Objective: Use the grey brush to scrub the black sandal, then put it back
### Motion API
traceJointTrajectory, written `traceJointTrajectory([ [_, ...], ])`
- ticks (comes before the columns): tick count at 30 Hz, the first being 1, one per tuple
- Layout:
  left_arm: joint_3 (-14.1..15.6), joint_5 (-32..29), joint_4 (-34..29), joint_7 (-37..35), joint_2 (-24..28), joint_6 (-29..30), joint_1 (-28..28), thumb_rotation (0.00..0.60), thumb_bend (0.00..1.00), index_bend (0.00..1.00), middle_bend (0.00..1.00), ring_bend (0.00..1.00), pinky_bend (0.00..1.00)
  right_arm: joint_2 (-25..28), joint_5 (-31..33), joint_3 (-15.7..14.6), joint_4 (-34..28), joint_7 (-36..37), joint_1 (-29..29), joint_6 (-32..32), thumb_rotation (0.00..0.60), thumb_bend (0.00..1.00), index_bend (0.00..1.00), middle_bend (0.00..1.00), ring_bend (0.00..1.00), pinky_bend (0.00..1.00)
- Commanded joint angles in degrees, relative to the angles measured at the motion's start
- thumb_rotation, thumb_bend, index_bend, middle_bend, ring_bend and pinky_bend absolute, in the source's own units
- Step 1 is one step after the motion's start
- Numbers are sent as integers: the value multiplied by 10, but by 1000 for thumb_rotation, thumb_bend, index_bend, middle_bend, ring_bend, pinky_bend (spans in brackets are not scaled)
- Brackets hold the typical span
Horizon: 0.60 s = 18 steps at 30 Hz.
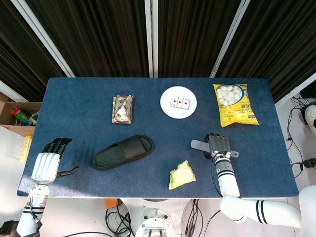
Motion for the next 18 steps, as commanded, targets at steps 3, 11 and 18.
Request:
traceJointTrajectory([
  [3,0,0,-1,0,0,-1,0,453,91,167,171,146,249,-1,0,0,-1,-1,1,1,600,277,421,324,243,384],
  [11,0,0,0,-1,0,-1,0,453,91,167,171,146,249,-4,-1,0,1,-6,4,2,600,283,421,324,243,383],
  [18,0,-1,0,-2,1,-3,0,452,91,167,171,146,249,-8,1,-1,6,-10,6,2,600,308,429,324,243,384],
])
